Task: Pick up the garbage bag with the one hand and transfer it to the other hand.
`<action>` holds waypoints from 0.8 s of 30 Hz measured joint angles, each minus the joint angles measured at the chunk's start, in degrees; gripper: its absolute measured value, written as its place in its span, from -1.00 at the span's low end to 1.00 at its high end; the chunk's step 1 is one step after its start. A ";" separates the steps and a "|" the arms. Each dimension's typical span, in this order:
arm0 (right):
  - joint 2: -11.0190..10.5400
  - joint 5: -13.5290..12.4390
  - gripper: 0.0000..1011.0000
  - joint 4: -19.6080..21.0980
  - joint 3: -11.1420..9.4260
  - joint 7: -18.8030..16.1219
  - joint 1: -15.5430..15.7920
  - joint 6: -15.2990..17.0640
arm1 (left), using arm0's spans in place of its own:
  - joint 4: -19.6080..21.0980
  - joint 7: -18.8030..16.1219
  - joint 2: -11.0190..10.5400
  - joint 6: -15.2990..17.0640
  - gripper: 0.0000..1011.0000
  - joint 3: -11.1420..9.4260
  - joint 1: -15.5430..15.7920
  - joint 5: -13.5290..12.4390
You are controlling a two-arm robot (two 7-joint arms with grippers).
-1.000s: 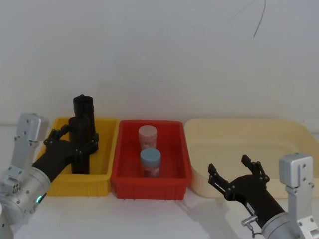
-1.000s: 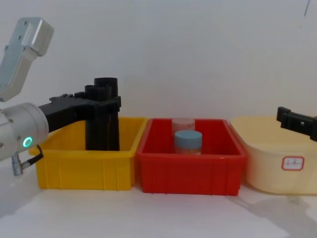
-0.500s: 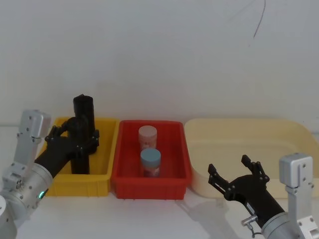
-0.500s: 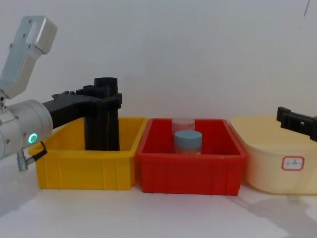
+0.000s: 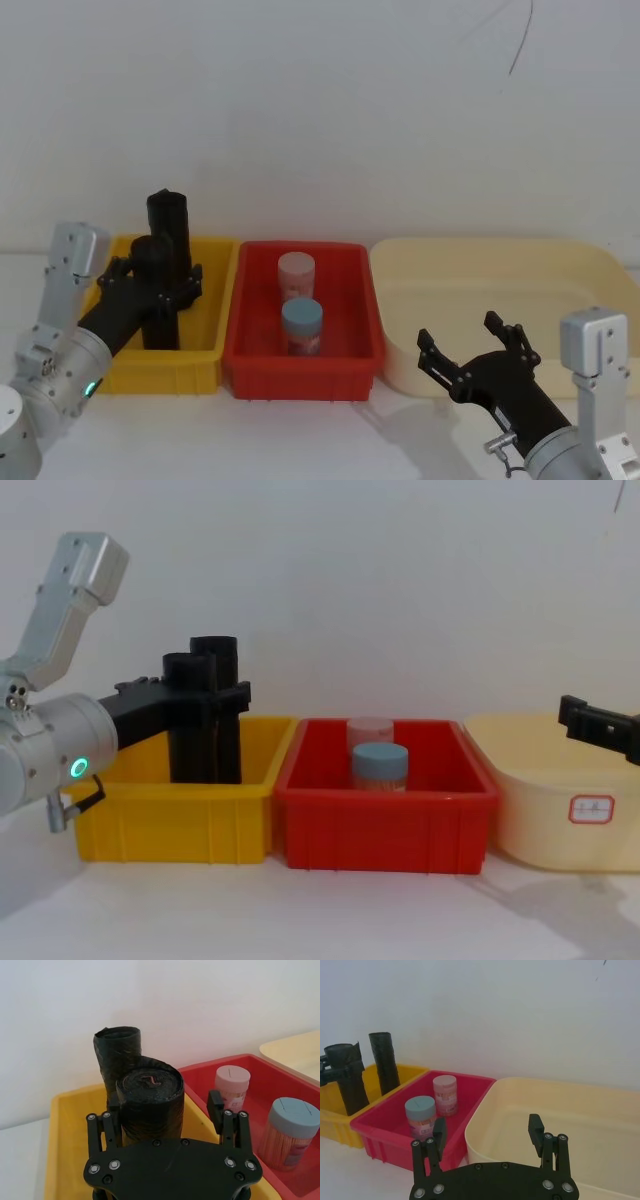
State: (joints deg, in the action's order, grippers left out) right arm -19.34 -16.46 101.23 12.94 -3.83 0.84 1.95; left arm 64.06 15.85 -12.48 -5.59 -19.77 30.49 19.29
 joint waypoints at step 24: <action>0.00 0.00 0.98 0.00 0.00 0.00 0.00 0.00 | -1.47 5.31 1.13 -2.11 0.12 0.56 1.39 0.90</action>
State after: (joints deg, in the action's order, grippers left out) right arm -19.34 -16.47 101.23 12.94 -3.83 0.84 1.95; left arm 62.59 21.17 -11.35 -7.70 -19.21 31.88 20.19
